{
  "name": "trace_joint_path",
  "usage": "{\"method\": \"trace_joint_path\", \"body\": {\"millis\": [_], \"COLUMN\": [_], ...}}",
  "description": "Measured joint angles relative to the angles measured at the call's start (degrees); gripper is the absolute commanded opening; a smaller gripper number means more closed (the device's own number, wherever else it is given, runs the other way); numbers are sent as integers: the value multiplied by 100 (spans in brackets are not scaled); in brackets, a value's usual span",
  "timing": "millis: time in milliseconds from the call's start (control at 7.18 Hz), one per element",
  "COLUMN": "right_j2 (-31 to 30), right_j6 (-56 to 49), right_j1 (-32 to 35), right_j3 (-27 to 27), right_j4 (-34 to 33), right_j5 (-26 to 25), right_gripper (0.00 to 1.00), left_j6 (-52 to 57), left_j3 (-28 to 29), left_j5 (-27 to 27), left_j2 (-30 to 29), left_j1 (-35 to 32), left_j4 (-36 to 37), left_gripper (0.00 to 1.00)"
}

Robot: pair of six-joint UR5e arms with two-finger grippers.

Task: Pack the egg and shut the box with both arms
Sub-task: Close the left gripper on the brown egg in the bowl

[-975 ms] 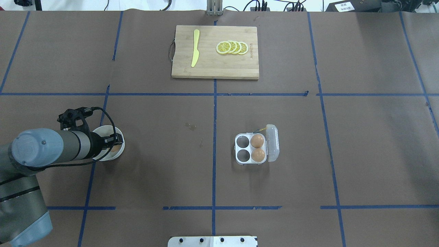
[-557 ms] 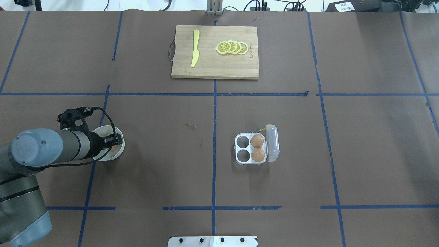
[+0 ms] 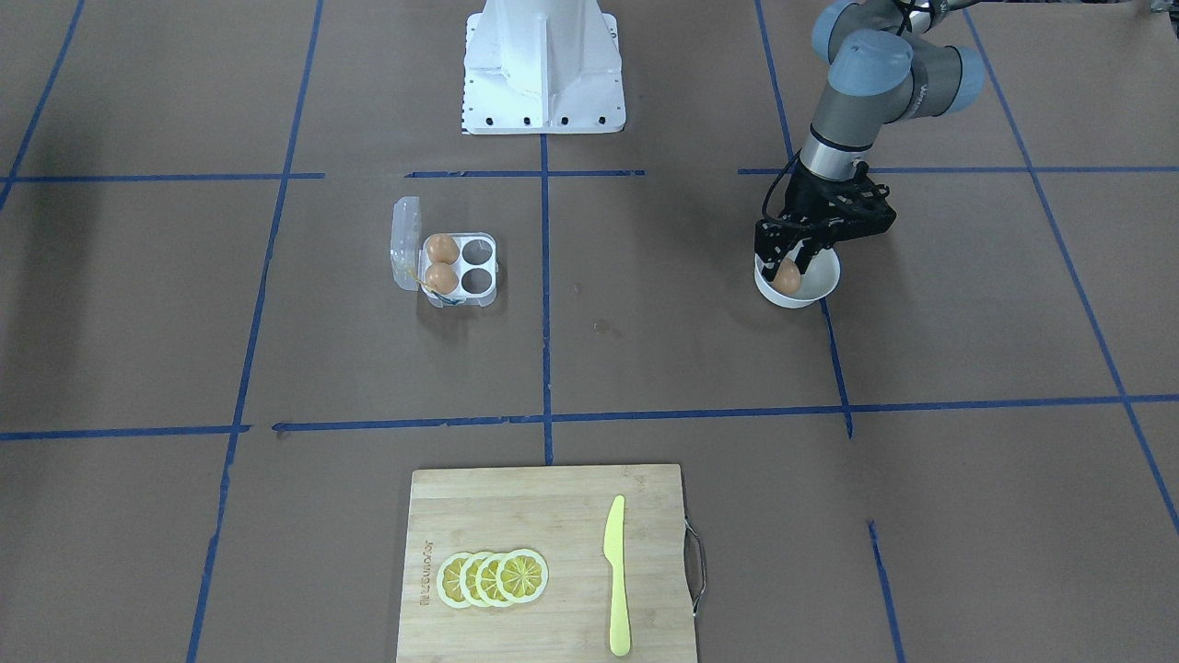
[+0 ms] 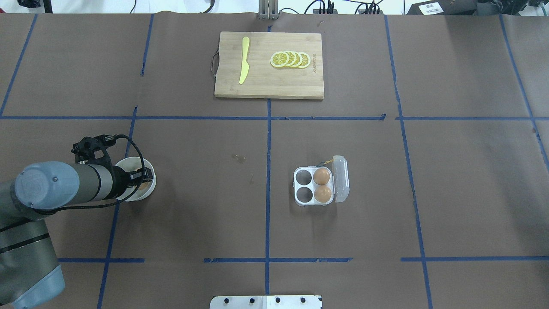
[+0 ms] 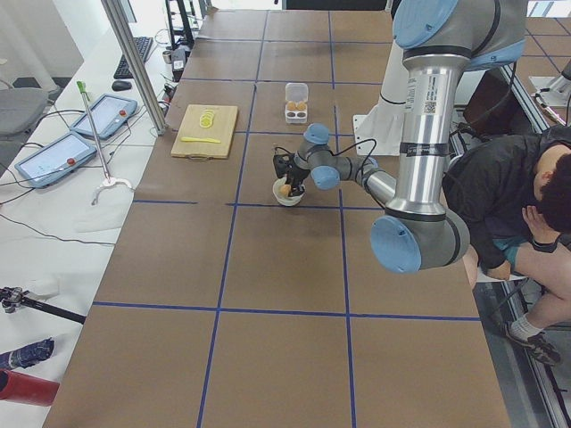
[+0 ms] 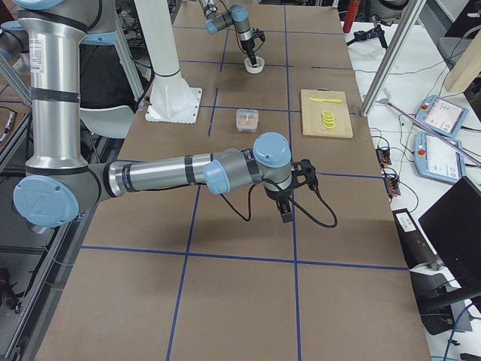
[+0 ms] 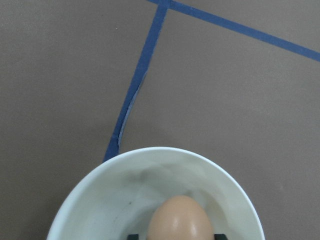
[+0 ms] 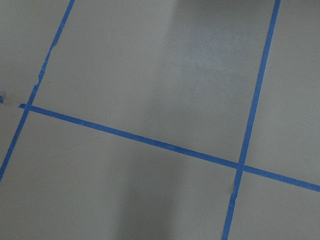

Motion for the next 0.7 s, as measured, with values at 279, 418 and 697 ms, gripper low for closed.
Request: {"method": "trace_joint_path", "body": {"millis": [279, 418, 697], "right_j2": [-2, -9, -24], "right_j6": [-1, 0, 7], "right_j1": [0, 0, 0], "right_j3": [0, 0, 4], "right_j4": [0, 2, 10], "right_j5": [-3, 1, 4], "right_gripper": [100, 100, 100], "left_j6": [0, 0, 0], "left_j3": [-3, -20, -81], "left_j5": [2, 4, 1], "left_j2": [0, 3, 16], "left_j1": [-2, -15, -57], "left_j4": [0, 0, -2], "left_gripper": [23, 19, 16]}}
